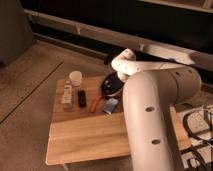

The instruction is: Drag the ceramic bowl in a circle

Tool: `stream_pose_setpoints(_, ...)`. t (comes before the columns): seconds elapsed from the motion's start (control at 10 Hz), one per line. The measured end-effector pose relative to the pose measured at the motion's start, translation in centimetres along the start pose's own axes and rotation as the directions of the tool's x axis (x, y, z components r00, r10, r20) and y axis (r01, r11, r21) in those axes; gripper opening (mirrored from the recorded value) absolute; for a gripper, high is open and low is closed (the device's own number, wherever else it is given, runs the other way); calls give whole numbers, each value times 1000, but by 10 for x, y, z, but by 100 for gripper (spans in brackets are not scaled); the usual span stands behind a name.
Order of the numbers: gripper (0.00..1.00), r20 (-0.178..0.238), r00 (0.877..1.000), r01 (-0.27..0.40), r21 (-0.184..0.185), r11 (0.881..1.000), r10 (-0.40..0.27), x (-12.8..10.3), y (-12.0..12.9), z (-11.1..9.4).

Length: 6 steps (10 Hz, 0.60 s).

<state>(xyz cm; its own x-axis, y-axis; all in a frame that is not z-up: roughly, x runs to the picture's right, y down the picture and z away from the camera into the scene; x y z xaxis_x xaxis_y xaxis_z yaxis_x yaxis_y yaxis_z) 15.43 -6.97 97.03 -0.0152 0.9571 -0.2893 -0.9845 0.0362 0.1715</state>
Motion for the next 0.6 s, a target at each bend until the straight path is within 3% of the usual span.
stream_pose_setpoints(0.3, 0, 44, 999, -22, -19, 1000, 23, -36, -5, 3)
stream_pose_setpoints(0.6, 0, 101, 994, 38, -43, 998, -34, -68, 24, -10)
